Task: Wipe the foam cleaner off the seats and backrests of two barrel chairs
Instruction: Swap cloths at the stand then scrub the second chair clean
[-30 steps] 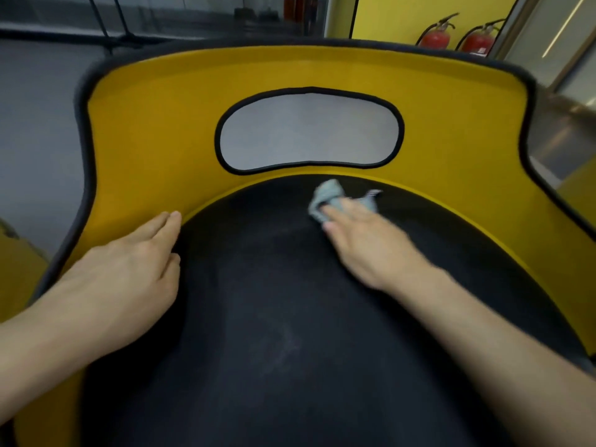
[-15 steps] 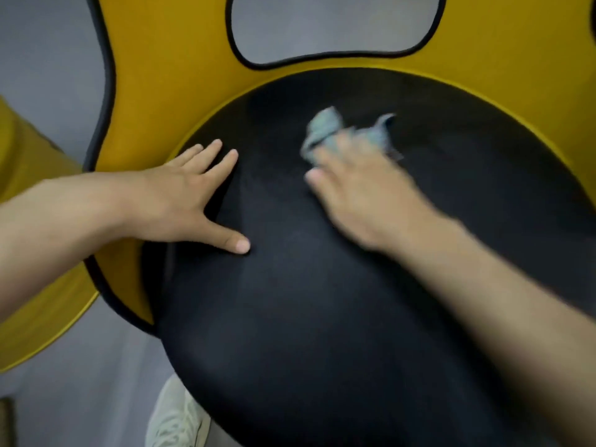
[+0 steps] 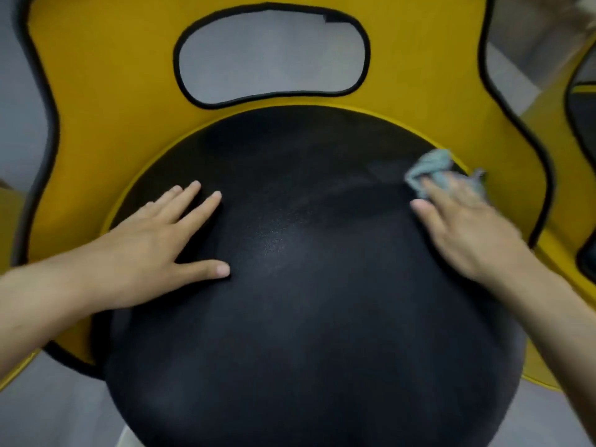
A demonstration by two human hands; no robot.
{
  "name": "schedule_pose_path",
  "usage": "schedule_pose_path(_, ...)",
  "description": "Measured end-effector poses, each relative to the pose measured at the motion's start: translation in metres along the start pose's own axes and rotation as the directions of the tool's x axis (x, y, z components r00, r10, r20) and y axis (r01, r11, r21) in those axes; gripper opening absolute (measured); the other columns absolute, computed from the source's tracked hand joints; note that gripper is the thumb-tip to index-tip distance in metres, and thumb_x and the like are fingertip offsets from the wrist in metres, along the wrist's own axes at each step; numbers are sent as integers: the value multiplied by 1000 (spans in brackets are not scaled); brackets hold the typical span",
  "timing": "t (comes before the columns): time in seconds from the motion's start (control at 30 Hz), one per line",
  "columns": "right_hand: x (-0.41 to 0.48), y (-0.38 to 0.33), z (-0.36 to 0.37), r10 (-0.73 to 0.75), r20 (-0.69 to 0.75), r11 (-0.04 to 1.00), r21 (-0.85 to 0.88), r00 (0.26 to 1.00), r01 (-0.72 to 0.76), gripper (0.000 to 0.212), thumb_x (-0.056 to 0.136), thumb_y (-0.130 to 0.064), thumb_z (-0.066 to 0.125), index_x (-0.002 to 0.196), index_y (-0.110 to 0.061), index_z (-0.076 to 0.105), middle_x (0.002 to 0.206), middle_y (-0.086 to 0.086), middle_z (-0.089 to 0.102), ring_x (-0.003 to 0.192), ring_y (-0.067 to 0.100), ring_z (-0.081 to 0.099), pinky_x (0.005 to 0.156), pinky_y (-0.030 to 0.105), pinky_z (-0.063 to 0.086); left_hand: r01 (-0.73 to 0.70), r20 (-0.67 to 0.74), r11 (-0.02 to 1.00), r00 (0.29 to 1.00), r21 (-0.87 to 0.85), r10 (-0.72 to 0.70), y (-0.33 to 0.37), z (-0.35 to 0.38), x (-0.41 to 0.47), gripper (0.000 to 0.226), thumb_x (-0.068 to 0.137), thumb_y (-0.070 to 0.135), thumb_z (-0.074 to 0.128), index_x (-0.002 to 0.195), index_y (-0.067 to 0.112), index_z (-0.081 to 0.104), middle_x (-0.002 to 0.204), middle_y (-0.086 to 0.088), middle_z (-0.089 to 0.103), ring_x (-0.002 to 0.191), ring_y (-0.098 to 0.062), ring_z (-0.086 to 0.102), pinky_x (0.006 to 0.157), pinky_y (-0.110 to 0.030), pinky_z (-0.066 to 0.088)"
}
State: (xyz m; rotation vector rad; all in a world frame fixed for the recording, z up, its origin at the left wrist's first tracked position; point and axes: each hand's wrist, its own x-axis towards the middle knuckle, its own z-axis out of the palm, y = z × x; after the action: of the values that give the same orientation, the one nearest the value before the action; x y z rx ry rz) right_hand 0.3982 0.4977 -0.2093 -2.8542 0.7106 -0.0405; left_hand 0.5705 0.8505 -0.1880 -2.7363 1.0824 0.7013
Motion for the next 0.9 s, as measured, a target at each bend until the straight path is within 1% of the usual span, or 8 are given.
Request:
schedule_pose_path(0.07,-9,19,-6,138,39,990,20,990,-139,71,97,-59,22,158,-24,31,165,11,22,153,25,15,122,37,12,-2,-46,999,999,34,3,9,8,1,101,65,102,8,144,53,-31,157,12,-37,147,-9,-31,121,-31,-9)
schedule_pose_path(0.13,-22,6,0,141,-5,990,12,990,-141,73,98,-57,18,155,-15,38,162,18,29,151,32,22,122,43,16,26,-60,999,998,32,-24,11,13,1,98,70,96,11,148,50,-30,160,9,-36,148,-12,-32,123,-36,-12)
schedule_pose_path(0.2,-40,-21,10,62,-1,994,-87,998,-62,75,104,-52,5,147,-9,49,156,23,37,146,42,30,120,53,24,31,-92,999,995,21,-29,13,17,0,95,71,98,4,147,50,-31,160,9,-37,147,-13,-35,121,-37,-15)
schedule_pose_path(0.3,-75,-80,31,-160,173,963,-187,972,192,92,98,-51,-24,152,-15,41,164,18,21,152,41,12,122,51,12,38,-162,999,986,-1,-38,13,25,-4,99,63,98,-7,146,50,-32,159,9,-38,147,-13,-36,120,-37,-17)
schedule_pose_path(0.4,-116,-134,50,-313,99,950,25,945,312,64,106,-51,16,146,-17,53,155,13,43,146,35,36,114,46,26,58,-229,998,972,-21,-61,13,34,-7,99,70,94,-7,152,44,-29,162,8,-33,148,-14,-33,120,-36,-19)
schedule_pose_path(0.5,-117,-152,52,-376,63,926,46,924,374,59,107,-51,17,145,-24,54,154,4,47,144,27,40,112,43,25,57,-293,996,953,-66,-74,14,41,-8,97,74,90,-6,156,41,-22,165,8,-28,150,-13,-30,122,-37,-17)
schedule_pose_path(0.67,-65,-148,44,-360,128,931,-3,924,364,65,101,-60,6,159,-35,17,169,-3,7,155,18,3,125,37,-1,69,-327,993,940,-94,-97,15,45,-10,96,75,90,-7,157,41,-20,165,8,-26,149,-14,-31,122,-38,-18)
schedule_pose_path(0.9,-21,-104,30,-168,119,983,-56,979,175,70,94,-67,1,159,-39,0,168,-6,-10,154,12,-12,125,33,-7,68,-348,993,932,-97,-98,13,48,-9,93,75,91,-11,154,43,-24,163,10,-30,148,-12,-36,123,-40,-18)
